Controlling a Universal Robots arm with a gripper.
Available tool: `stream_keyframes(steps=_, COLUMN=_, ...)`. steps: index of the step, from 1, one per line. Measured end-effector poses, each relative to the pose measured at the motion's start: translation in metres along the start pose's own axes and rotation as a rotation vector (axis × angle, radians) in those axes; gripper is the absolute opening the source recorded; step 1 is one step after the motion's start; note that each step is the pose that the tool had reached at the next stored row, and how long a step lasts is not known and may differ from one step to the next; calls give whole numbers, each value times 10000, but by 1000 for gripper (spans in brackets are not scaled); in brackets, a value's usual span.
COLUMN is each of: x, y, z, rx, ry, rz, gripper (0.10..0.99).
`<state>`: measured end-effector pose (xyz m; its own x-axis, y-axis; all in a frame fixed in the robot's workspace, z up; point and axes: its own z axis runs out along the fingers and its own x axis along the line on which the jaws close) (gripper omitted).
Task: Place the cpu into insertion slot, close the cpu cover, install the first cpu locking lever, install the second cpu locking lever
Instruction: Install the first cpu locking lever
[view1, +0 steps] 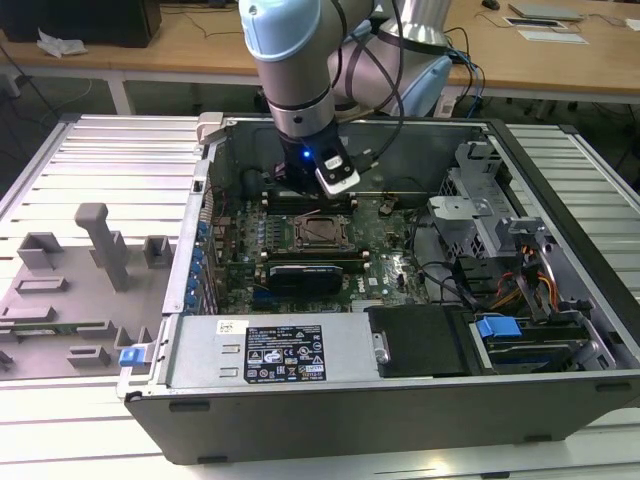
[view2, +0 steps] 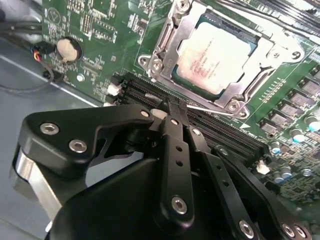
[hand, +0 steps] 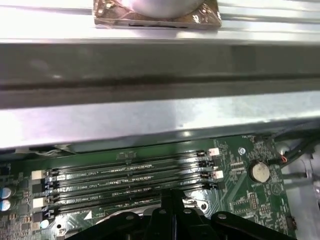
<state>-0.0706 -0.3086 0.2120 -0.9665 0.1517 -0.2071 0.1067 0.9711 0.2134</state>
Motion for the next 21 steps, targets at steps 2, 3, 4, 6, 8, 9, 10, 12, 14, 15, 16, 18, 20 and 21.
stream_keyframes(steps=2, x=4, y=6, z=9, rx=47, ry=-49, rz=219, gripper=106)
stream_keyframes(steps=3, x=5, y=9, z=12, rx=56, ry=-59, rz=262, gripper=106)
stream_keyframes(steps=4, x=7, y=13, z=14, rx=65, ry=-69, rz=305, gripper=106)
stream_keyframes(steps=6, x=13, y=23, z=20, rx=86, ry=-91, rz=403, gripper=106)
stream_keyframes(steps=8, x=22, y=35, z=25, rx=110, ry=-116, rz=515, gripper=106)
stream_keyframes(steps=9, x=24, y=38, z=26, rx=118, ry=-124, rz=553, gripper=106)
stream_keyframes(steps=10, x=28, y=41, z=27, rx=127, ry=-133, rz=591, gripper=106)
stream_keyframes(steps=12, x=36, y=47, z=29, rx=148, ry=-156, rz=692, gripper=106)
stream_keyframes(steps=14, x=54, y=61, z=45, rx=225, ry=-234, rz=1045, gripper=106)
stream_keyframes(steps=15, x=57, y=64, z=55, rx=248, ry=-259, rz=1152, gripper=106)
stream_keyframes(steps=16, x=61, y=74, z=65, rx=282, ry=-291, rz=1299, gripper=106)
stream_keyframes(steps=18, x=67, y=91, z=75, rx=311, ry=-322, rz=1433, gripper=106)
stream_keyframes(steps=20, x=70, y=96, z=82, rx=328, ry=-342, rz=1523, gripper=106)
stream_keyframes(steps=21, x=71, y=95, z=88, rx=341, ry=-356, rz=1583, gripper=106)
